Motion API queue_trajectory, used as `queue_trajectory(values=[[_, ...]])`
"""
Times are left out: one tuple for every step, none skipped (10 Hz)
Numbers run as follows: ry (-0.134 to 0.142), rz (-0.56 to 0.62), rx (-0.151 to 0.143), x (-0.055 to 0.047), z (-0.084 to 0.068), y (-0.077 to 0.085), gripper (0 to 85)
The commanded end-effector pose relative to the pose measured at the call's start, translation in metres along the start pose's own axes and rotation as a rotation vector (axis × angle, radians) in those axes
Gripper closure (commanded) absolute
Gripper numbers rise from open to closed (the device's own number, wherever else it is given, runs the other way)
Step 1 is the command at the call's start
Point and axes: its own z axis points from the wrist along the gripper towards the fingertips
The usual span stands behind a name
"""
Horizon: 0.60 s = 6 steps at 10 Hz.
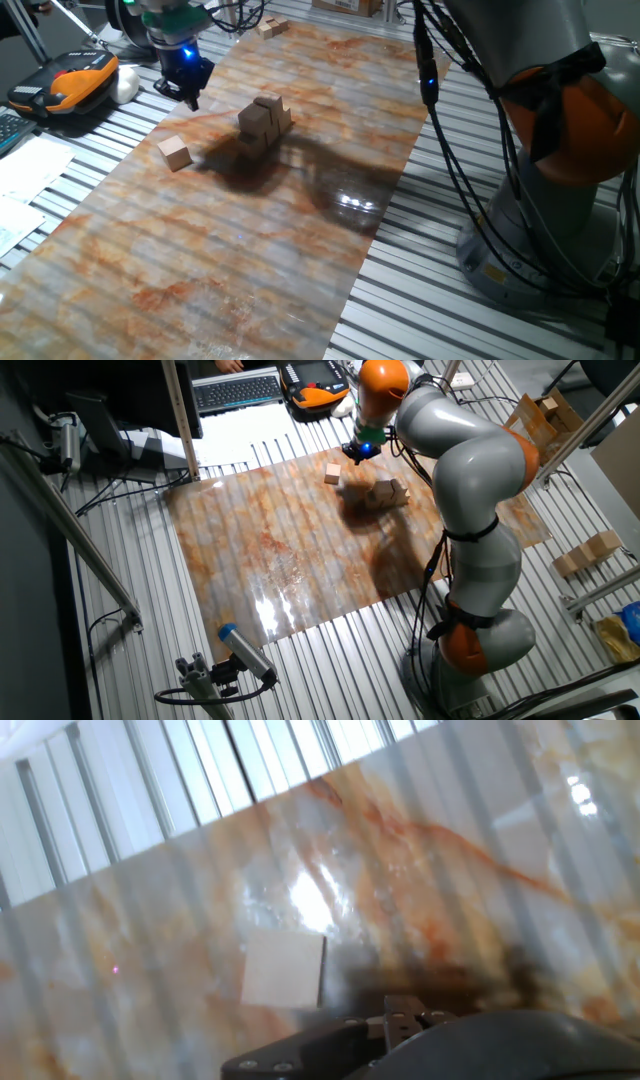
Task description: Stack the blocks into a pyramid shape
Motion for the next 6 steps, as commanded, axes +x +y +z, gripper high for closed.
queue_trajectory(values=[[-0.004,-0.003,-0.002,-0.002,0.002,0.000,85.0],[-0.008,-0.004,-0.005,-0.005,0.002,0.001,85.0],[-0.009,-0.004,-0.005,-0.008,0.002,0.003,85.0],[-0.011,-0.011,-0.006,-0.012,0.003,0.004,85.0],[-0.011,-0.012,-0.006,-0.015,0.005,0.003,85.0],[-0.010,-0.014,-0.008,-0.016,0.006,0.003,85.0]])
